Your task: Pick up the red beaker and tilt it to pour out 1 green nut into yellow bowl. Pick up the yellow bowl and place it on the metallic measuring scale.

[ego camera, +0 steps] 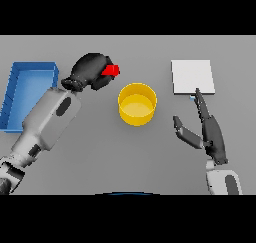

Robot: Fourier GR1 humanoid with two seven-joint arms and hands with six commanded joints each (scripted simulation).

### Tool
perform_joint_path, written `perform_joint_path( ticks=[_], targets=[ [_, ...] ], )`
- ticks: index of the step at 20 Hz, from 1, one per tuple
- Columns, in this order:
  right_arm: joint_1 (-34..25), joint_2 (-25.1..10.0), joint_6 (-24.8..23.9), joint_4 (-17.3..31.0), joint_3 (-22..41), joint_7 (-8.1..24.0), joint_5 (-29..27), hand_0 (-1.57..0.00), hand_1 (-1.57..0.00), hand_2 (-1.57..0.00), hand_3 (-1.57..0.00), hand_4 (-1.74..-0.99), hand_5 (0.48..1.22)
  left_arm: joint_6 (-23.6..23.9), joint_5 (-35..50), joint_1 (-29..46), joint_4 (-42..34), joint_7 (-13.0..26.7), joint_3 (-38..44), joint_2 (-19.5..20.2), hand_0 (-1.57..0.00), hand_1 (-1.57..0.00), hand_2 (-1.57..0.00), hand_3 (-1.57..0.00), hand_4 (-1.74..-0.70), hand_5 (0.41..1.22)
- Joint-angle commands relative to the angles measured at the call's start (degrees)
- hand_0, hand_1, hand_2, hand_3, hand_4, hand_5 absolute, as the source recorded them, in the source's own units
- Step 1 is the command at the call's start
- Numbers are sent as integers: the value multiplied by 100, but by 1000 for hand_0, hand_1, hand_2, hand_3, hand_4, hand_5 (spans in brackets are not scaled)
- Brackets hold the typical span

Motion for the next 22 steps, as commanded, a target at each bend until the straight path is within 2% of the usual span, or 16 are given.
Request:
perform_joint_path(
  ticks=[1,3,4,5,7,11,15,22],
  targets=[
    [-11,52,-18,-40,45,5,25,1,1,1,1,-1183,673,-78,-209,-123,0,142,-206,-16,-1570,-1571,-1571,-1570,-1740,1183],
    [20,-9,26,-6,-25,9,-47,1,1,1,1,-1187,676,-315,-539,-367,149,255,-562,-6,-1571,-1571,-1571,-1571,-1741,1197],
    [-4,-8,19,-9,-42,59,-64,1,1,1,1,-1191,675,-492,-694,-472,165,290,-736,70,-1571,-1571,-1571,-1571,-1689,1202],
    [39,32,35,-57,-19,28,-100,1,1,1,1,-1190,675,-595,-877,-582,318,340,-917,39,-1571,-1571,-1571,-1492,-1698,1205],
    [34,71,23,-66,-22,107,-125,1,1,1,1,-1195,671,-858,-1190,-810,363,160,-1211,146,-1571,-1571,-1571,-1383,-1710,1211],
    [46,211,46,77,-38,155,-264,1,1,1,1,-1206,639,-1266,-1733,-1322,670,-126,-1714,104,-1571,-1571,-1571,-1295,-1719,1217],
    [48,186,-37,4,-37,-1,-168,1,1,1,1,-1221,610,-1391,-2160,-1706,980,-628,-2154,3,-1571,-1571,-1571,-1458,-1727,1219],
    [47,125,-119,-14,-80,-52,-81,1,1,1,1,-1160,569,-1428,-3044,-2244,1166,-1114,-2994,42,-1571,-1571,-1571,-1547,-1737,1221]
  ],
)
